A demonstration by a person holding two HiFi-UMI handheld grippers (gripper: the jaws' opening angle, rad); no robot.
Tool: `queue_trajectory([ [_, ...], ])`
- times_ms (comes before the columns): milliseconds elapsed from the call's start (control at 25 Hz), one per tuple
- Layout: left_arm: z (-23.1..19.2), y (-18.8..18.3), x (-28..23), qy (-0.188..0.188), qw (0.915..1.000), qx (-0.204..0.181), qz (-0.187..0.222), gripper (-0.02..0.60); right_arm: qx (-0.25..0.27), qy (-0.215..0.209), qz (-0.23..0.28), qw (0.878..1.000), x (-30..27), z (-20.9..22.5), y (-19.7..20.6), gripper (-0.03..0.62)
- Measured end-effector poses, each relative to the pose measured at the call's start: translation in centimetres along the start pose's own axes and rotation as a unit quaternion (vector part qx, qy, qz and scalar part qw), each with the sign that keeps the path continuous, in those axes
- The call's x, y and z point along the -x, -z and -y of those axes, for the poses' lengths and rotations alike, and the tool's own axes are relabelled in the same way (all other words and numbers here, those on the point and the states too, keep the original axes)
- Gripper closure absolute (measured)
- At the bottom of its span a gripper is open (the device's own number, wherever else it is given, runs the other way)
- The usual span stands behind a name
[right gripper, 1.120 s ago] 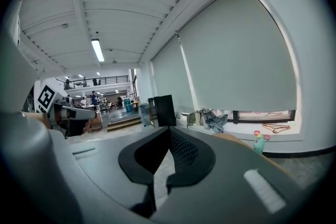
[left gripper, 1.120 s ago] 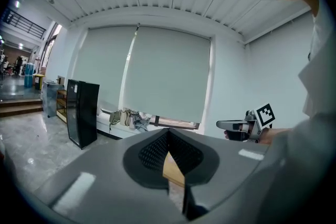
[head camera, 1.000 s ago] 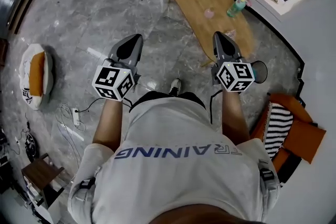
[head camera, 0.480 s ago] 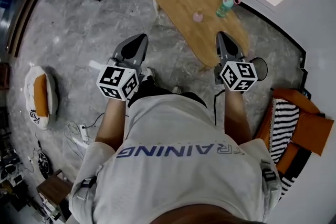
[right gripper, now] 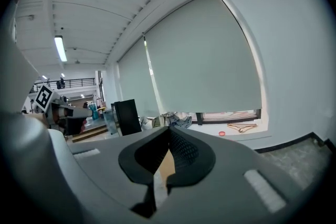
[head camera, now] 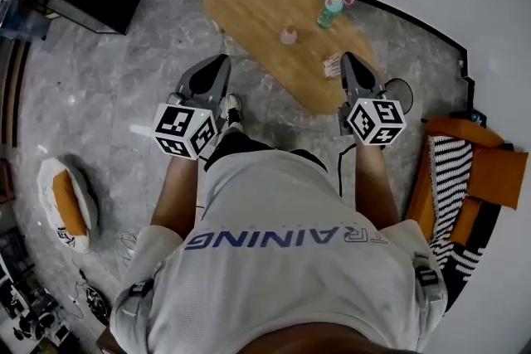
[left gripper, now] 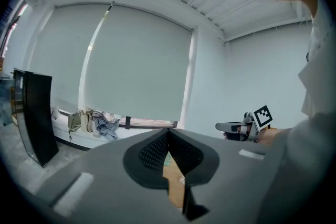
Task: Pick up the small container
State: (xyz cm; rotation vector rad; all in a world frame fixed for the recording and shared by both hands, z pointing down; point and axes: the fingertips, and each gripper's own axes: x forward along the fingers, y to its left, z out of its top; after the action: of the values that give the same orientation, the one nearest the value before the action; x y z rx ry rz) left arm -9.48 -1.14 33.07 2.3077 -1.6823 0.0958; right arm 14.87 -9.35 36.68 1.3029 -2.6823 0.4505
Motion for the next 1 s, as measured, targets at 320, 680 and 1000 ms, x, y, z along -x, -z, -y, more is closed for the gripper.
queue_trajectory([
  [320, -8.4, -2.3, -7.4, 0.042, 0.9987, 0.008, -0.029, 0.581, -0.006, 0.038, -0.011, 0.999, -9.4, 0.1, -2.6, 0.58],
  [680, -20.3, -4.7, -14.9, 0.072, 0.9961, -0.004, -0.051, 0.581, -0.021, 0.09, -0.017, 0.996, -19.4, -1.1, -4.0, 0.58],
  [1000, -22.0, -4.8, -19.7, 0.092, 0.9935, -0.005, -0.067, 0.581, -0.028, 0.127, -0.028, 0.991, -20.1, 1.5, -3.7, 0.58],
])
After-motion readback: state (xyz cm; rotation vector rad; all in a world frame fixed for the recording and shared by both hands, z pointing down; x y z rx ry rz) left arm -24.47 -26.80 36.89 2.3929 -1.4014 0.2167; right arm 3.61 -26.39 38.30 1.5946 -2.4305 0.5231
